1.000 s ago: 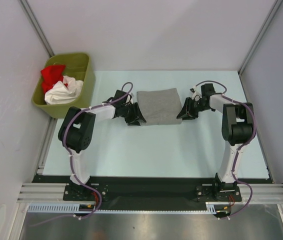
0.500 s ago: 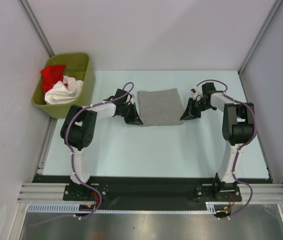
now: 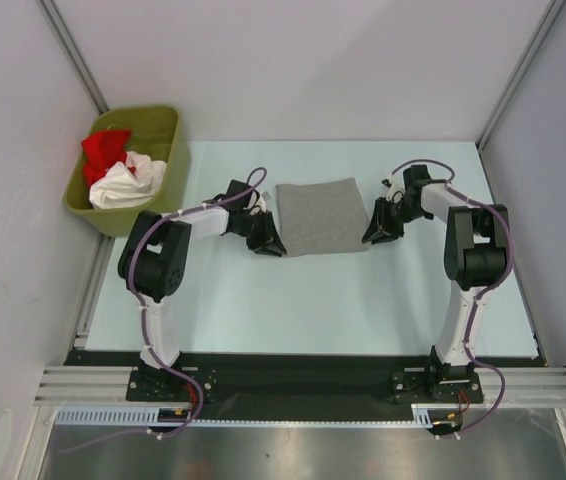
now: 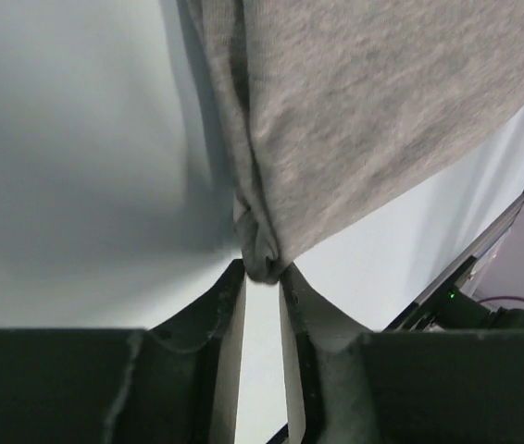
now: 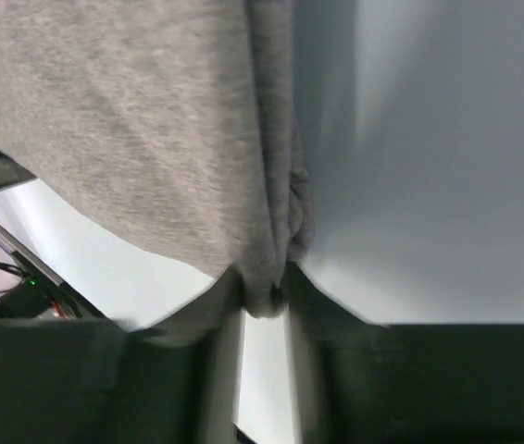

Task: Fold and stack the t-shirts
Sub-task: Fold the tshirt

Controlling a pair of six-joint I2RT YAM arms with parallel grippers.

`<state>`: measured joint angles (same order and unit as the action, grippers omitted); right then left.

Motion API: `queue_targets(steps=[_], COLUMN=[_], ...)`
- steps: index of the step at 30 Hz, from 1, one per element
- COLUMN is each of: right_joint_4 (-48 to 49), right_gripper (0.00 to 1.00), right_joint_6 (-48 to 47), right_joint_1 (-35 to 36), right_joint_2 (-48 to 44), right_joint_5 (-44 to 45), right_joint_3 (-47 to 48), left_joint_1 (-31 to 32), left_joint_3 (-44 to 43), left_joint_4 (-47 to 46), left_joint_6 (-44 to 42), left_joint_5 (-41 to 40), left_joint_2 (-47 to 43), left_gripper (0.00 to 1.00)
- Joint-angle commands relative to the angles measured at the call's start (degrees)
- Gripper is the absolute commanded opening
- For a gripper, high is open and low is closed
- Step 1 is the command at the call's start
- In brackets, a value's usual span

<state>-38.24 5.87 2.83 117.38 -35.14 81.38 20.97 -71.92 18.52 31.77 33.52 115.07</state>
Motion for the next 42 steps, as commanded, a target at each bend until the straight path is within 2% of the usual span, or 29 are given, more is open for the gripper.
queue_targets(steps=[1,3,4,6,8,10,11,12,14,15,18,19,22,24,26,28,29,30,33,37,42], right_joint_4=[-3.06,-4.12,-5.43,-6.58,-7.2,-6.16,-4.93,-3.26,5.77,12.25,21.69,27.11,41.45,48.31,47.47,42.3,39.67,32.6,24.39,23.2,33.47], right_gripper=[0.37,0.43,0.5,0.53,0.53,0.5,0.49,0.47,0.42,0.33,0.16,0.05,0.0,0.01,0.01,0.01,0.01,0.01,0.02,0.02,0.03], right_joint_6=[0.02,0.98,1.25,1.51,2.91,6.06,7.56,9.58,16.76,19.33,26.62,28.22,33.32,34.47,32.46,27.83,25.88,24.38,20.16,20.5,25.68], right_joint_1=[-1.33,-1.77,-1.95,-2.22,-1.95,-0.99,-0.46,0.59,1.82,2.44,4.72,4.9,3.33,2.1,0.78,0.16,-0.36,-0.89,-1.95,-1.6,-0.37], right_joint_2=[-3.81,-5.4,-6.28,-7.78,-7.7,-7.35,-7.26,-7.43,-7.35,-6.3,-3.58,-1.56,4.05,6.62,9.09,8.22,6.21,5.15,-0.65,-5.84,-2.27], right_joint_5=[4.28,7.17,8.14,10.16,8.6,3.34,1.93,-0.96,-5.27,-9.38,-13.37,-13.82,-16.54,-19.18,-20.93,-21.03,-19.98,-19.45,-17.43,-18.74,-20.58], right_joint_3=[0.0,0.7,1.4,4.04,6.32,8.61,8.79,8.44,5.12,3.8,-0.86,-4.01,-11.65,-14.4,-14.07,-12.66,-10.83,-9.68,-7.83,-9.05,-14.14], left_joint_1=[-0.93,-0.93,-0.93,-0.93,-0.84,-0.41,-0.32,-0.14,0.91,1.61,4.68,5.91,6.36,6.01,5.13,4.52,4.34,4.17,3.99,4.69,4.87], left_joint_3=[0.38,0.03,-0.41,-0.85,-1.73,-2.0,-1.91,-1.65,-1.91,-2.43,-7.43,-9.19,-9.65,-9.9,-12.36,-13.85,-14.21,-14.65,-13.25,-8.78,-1.22], left_joint_4=[2.12,4.84,5.64,6.35,6.0,1.54,-1.01,-7.39,-13.92,-19.7,-23.78,-24.23,-25.2,-21.88,-13.66,-10.1,-7.39,-5.8,-4.02,-6.03,-15.97], left_joint_6=[-3.11,-3.9,-4.52,-4.26,-3.04,0.56,2.49,4.86,12.41,16.44,19.2,19.56,20.52,16.52,11.24,4.11,2.35,-0.36,-2.15,0.83,7.43], left_joint_5=[1.2,0.33,-0.29,-1.35,-1.09,1.28,2.07,3.38,6.64,7.08,6.83,5.87,5.33,3.75,0.69,-0.64,-1.26,-1.61,-2.23,-1.79,1.37], left_joint_2=[-5.54,-8.27,-9.15,-11.87,-12.93,-13.11,-12.94,-12.5,-9.52,-7.94,-1.18,2.58,8.14,12.36,13.69,12.64,10.81,9.84,3.1,-3.61,-3.19], left_gripper=[0.29,0.34,0.36,0.37,0.36,0.35,0.33,0.31,0.29,0.29,0.27,0.27,0.23,0.2,0.19,0.2,0.2,0.2,0.23,0.25,0.25])
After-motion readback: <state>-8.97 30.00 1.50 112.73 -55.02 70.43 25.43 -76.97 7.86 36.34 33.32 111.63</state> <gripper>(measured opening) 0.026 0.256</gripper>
